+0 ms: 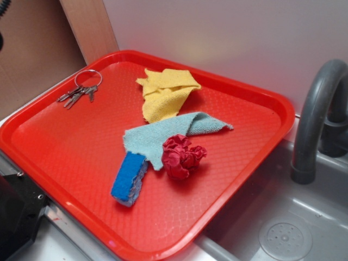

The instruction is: Grab the red paper.

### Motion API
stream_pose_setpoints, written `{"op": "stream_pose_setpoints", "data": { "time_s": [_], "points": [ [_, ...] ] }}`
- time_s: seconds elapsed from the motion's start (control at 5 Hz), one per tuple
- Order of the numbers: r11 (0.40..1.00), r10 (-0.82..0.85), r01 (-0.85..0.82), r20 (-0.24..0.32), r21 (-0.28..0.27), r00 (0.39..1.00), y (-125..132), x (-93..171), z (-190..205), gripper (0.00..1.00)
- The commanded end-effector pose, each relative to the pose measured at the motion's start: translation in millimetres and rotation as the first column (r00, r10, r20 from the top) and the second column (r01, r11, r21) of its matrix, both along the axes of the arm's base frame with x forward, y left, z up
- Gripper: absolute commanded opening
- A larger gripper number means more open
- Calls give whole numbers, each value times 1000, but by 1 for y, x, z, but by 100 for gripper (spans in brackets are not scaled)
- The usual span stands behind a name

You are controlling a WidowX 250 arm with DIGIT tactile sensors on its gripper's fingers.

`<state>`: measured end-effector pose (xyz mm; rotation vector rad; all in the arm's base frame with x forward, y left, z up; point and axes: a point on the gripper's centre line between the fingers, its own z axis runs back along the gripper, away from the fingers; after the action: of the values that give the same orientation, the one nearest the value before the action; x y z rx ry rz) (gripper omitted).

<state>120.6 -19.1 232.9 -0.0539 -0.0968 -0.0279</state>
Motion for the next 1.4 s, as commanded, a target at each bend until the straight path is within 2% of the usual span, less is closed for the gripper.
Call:
{"op": "stream_pose_setpoints", "data": {
  "time_s": [0.0,0.2,0.4,0.6,0.8,1.0,1.2],
  "points": [
    [908,-419,417,72,33,905,-14,27,-13,100],
    [806,-591,592,90,20,802,-32,47,-31,100],
    [753,-657,653,75,80,750,-66,55,-39,100],
    [777,-629,628,75,44,774,-98,66,-63,100],
    [806,-590,588,7,61,808,-115,77,-95,100],
    [860,-505,507,-46,64,862,-115,89,-113,100],
    [890,-444,449,-72,83,893,-108,97,-131,100]
  ]
}}
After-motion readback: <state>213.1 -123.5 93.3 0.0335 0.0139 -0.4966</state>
